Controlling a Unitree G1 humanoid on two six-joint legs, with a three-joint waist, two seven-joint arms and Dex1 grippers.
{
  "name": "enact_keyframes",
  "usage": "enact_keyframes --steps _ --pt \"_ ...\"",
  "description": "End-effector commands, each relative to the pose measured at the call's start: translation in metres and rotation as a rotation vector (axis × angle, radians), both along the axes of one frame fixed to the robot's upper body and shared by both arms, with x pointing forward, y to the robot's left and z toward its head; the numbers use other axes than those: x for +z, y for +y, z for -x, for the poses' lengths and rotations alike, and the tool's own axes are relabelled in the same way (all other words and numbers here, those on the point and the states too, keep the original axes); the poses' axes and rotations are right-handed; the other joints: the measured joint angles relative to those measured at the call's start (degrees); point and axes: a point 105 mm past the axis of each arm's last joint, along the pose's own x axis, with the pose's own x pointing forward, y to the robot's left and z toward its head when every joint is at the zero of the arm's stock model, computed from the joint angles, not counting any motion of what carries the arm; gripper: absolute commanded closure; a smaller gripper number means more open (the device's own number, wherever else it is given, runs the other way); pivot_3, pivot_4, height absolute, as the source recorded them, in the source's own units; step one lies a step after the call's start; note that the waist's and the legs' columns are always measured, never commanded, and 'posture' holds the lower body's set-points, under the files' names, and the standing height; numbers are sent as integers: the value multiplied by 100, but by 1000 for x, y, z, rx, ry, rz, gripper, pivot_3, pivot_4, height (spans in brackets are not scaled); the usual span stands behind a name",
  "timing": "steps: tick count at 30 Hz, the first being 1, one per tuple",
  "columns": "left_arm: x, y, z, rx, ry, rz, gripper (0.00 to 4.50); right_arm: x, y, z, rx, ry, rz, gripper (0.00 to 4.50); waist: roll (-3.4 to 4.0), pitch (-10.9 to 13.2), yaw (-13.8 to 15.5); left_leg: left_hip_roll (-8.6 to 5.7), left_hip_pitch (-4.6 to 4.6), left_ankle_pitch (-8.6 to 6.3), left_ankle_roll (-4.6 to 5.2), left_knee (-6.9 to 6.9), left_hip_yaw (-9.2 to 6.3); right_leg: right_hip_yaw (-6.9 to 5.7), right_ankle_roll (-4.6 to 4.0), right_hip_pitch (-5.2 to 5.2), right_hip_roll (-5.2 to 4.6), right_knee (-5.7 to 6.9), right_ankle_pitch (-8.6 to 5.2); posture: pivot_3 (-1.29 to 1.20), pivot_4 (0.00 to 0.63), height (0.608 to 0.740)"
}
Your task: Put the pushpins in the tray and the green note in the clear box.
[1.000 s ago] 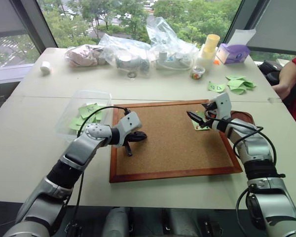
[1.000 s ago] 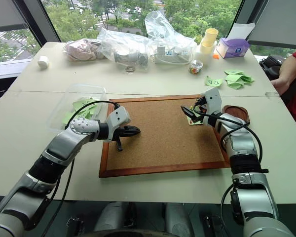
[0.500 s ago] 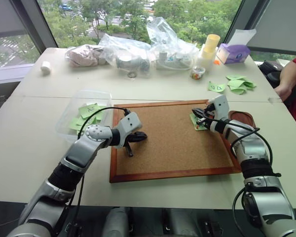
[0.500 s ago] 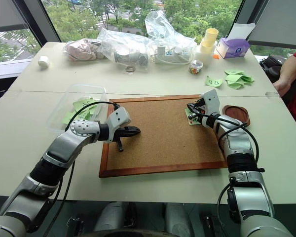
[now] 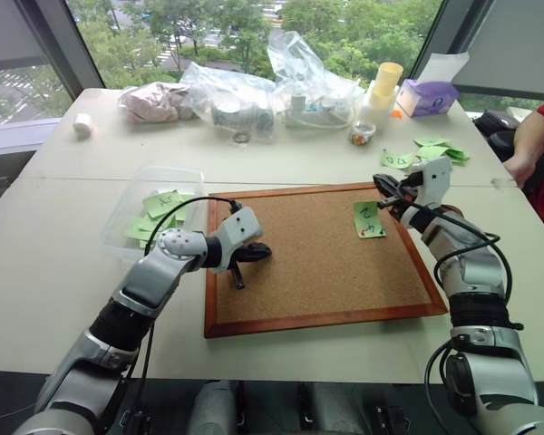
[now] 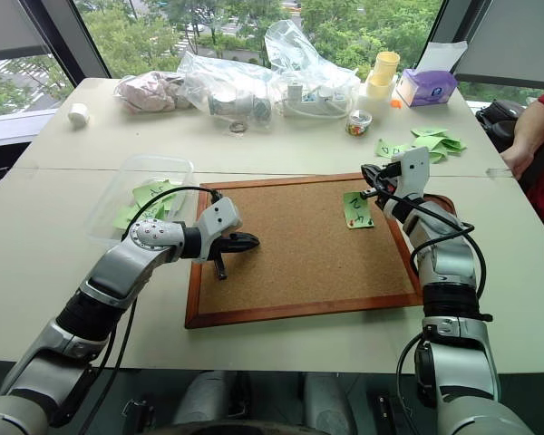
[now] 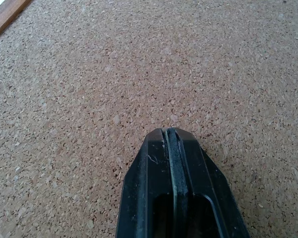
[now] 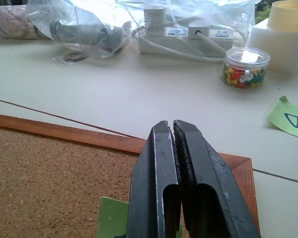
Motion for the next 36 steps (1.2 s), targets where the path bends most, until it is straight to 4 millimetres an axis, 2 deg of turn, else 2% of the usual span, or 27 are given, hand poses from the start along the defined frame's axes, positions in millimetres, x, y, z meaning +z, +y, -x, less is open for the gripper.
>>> enact_keyframes --steps 1,6,8,14,19,22,23,29,36 --pt "-14 -5 10 -42 50 -25 4500 24 -29 7 -126 -73 -19 4476 1 0 7 0 0 0 0 0 0 0 0 0 0 0 0 0 150 735" --pt "-12 -1 7 -35 33 -37 4500 14 -84 21 -397 -21 14 4476 1 -1 5 -2 -1 0 0 0 -1 0 0 0 -4 0 0 0 150 735" --pt "-11 2 6 -38 21 -47 4500 8 -97 24 -464 13 30 4476 5 -3 -5 0 2 0 0 -2 0 1 0 0 -3 0 0 0 150 735" --pt "-5 8 -3 -39 -12 -59 4500 -12 -113 28 -552 113 71 4476 25 -15 -26 1 13 1 -1 -3 11 13 0 0 4 4 0 0 150 735" --pt "0 13 -6 -59 -31 -72 4500 -24 -114 25 -556 164 43 4476 25 -15 -33 1 12 1 -1 -3 12 15 0 0 5 3 0 0 150 735" --pt "1 18 -6 -69 -41 -93 4500 -29 -115 23 -559 187 8 3633 26 -14 -56 1 15 1 -2 -4 16 18 0 -1 11 3 0 0 150 735" --pt "1 19 -7 -66 -43 -94 4500 -29 -116 23 -561 189 4 3212 26 -14 -59 2 16 1 -1 -5 17 20 0 -1 12 4 0 0 150 735" --pt "2 22 -7 -61 -44 -93 4500 -27 -116 22 -554 182 -19 137 26 -14 -51 4 17 1 -2 -5 19 24 0 -1 13 4 0 0 150 735" --pt "2 22 -9 -54 -44 -88 4500 -16 -114 24 -530 150 -142 57 26 -14 -49 4 17 1 -1 -6 19 25 0 -1 13 4 0 0 150 735"
